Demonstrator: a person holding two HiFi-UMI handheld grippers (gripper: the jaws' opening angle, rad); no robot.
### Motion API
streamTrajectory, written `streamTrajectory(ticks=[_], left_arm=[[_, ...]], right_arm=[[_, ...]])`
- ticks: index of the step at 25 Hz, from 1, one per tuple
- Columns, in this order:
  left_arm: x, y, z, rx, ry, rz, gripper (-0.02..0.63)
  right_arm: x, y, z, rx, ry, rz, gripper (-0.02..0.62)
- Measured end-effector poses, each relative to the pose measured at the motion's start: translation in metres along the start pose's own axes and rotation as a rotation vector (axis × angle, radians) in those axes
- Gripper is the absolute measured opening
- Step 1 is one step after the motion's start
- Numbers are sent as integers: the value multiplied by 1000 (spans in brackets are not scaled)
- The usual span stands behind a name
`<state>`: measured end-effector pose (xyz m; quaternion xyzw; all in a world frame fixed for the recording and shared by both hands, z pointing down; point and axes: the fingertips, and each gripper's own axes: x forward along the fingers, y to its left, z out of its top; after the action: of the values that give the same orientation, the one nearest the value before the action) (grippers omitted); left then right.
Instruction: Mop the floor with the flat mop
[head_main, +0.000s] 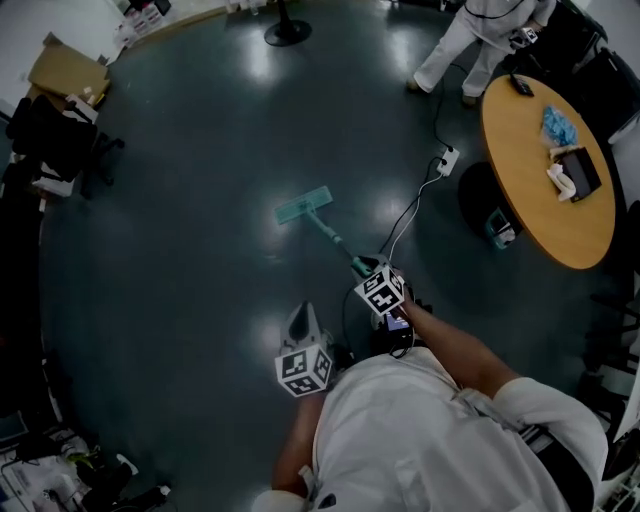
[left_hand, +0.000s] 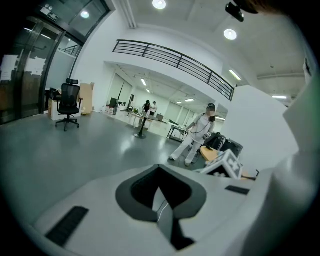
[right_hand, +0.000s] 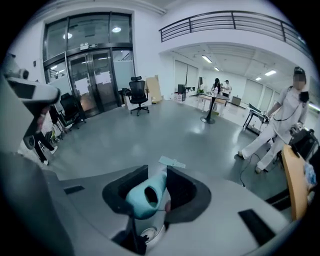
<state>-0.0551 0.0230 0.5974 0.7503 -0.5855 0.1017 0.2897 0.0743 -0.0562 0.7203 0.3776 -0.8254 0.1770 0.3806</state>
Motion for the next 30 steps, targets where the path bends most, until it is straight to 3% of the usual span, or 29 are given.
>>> streamTrajectory(ticks=[4, 7, 13, 16, 20, 26, 30], left_arm=[[-3, 1, -2, -12, 7, 13, 0], [-9, 7, -2, -16, 12, 31, 0], [-22, 33, 7, -23, -5, 67, 0], [-22, 41, 11, -25, -16, 66, 0], [-17, 38, 14, -24, -27, 48, 0], [-14, 33, 18, -20, -35, 22, 0], [-14, 33, 12, -28, -31, 18, 0]], right_arm=[[74, -10, 22, -95, 41, -14, 121], [112, -17, 45, -107, 54, -22, 123], [127, -18, 77, -111, 45, -20, 123], [96, -12, 64, -127, 50, -1, 121], [12, -1, 19, -150, 94, 46, 120], [-110, 15, -46, -99, 180, 74, 117], [-131, 20, -57, -76, 164, 81, 117]])
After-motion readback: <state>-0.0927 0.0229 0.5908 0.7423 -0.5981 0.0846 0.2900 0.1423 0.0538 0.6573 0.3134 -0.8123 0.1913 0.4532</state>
